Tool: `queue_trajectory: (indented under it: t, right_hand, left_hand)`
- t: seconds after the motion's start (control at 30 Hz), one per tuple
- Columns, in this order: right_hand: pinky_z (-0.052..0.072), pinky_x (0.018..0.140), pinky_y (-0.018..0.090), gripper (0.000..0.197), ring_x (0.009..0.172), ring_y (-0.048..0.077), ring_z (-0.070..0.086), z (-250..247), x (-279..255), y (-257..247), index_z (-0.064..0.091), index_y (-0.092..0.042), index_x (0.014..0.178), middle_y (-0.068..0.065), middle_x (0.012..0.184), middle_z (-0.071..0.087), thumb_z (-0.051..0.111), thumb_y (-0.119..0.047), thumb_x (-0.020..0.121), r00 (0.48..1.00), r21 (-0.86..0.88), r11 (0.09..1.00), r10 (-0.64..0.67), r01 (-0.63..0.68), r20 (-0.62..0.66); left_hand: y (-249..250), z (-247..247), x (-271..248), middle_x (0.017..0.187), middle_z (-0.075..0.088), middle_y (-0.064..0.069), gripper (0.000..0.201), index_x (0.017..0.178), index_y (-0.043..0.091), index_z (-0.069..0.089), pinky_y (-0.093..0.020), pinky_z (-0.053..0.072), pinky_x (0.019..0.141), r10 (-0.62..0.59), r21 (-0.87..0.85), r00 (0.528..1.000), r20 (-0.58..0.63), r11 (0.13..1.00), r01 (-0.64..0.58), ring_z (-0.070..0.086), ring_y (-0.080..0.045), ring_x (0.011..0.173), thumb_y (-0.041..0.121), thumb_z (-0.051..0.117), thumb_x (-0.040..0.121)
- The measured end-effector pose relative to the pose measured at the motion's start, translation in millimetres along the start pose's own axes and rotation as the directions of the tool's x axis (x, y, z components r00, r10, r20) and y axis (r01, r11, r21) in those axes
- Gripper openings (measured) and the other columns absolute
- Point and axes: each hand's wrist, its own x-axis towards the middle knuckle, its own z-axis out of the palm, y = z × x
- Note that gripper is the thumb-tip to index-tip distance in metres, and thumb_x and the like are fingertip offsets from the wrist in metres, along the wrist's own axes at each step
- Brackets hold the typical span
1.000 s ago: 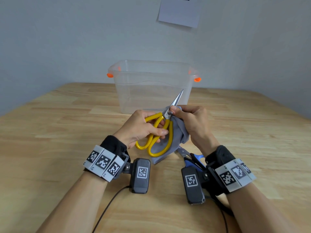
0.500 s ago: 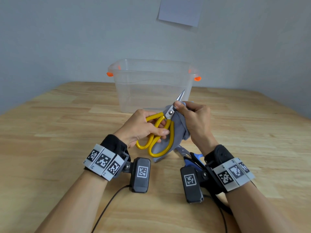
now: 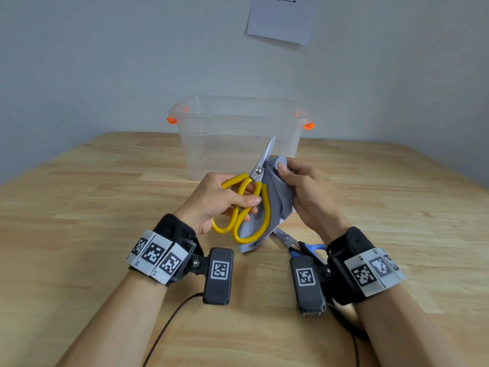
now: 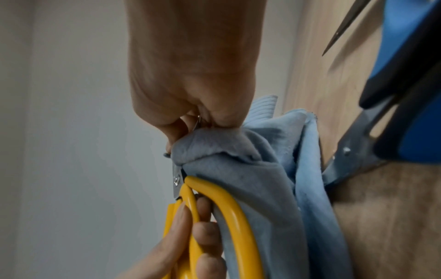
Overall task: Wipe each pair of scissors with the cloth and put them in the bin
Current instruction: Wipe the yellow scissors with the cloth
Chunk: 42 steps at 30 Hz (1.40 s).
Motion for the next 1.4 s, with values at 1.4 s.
queue_trajectory:
  t: [1.4]
  right_hand:
    - [0.056,0.072,0.043,0.027,0.070,0.021,0.063,13.2,-2.7,2.5,0.068,0.007,0.082,0.022,0.077,0.068,0.066,-0.017,0.094,0.981,-0.389,0.921,-0.100,0.029,-0.164]
  left_hand:
    - [-3.7,5.0,0.3,0.082,0.070,-0.014,0.028,0.101,-0.006,0.070,-0.037,0.063,0.063,0.022,0.120,0.999,0.042,0.992,-0.027,0.072,-0.027,0.070,-0.007,0.079,0.075]
